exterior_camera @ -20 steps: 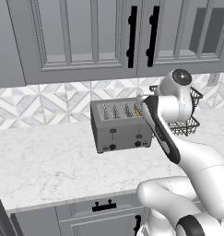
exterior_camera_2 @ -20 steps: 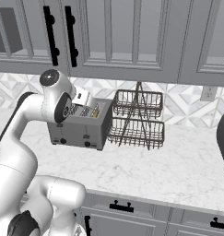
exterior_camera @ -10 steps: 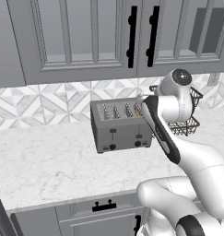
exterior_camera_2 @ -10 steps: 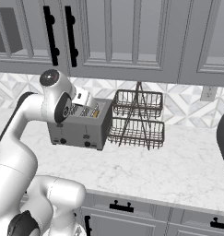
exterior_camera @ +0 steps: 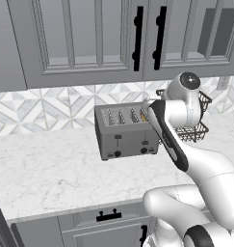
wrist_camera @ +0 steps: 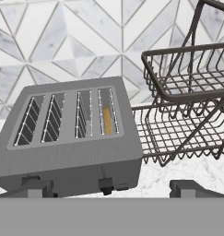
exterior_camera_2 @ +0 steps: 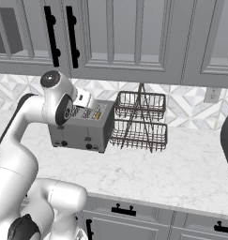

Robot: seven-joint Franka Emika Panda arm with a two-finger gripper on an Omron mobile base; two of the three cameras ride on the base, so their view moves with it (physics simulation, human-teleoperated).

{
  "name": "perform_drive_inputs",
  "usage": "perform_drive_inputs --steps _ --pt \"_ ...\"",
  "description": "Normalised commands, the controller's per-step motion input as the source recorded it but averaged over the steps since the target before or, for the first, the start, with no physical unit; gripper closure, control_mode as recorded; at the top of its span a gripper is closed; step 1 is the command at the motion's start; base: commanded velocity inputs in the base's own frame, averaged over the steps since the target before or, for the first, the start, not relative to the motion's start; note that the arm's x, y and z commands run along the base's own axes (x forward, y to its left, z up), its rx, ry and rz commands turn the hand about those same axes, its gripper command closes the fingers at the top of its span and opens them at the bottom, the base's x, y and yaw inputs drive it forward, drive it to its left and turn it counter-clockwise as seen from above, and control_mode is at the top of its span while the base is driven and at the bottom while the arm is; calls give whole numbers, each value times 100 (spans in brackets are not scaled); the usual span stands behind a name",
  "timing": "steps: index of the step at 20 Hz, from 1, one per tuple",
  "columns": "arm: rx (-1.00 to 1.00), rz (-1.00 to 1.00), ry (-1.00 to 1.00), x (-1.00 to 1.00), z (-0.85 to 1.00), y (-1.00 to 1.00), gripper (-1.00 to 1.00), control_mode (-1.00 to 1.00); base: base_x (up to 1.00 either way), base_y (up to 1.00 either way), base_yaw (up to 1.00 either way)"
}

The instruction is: Start the toaster. Once the lever pops up, take the bread to the plate on the dining counter.

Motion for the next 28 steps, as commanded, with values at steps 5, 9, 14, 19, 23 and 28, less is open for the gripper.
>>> perform_drive_inputs --steps 5,9,14,19,23,28 --pt "0 0 0 0 0 0 -100 -100 0 0 0" --pt "0 0 0 0 0 0 -100 -100 0 0 0" --pt "0 0 0 0 0 0 -100 -100 0 0 0" --pt "0 0 0 0 0 0 -100 -100 0 0 0" --pt "0 0 0 0 0 0 -100 -100 0 0 0" --pt "0 0 0 0 0 0 -100 -100 0 0 0"
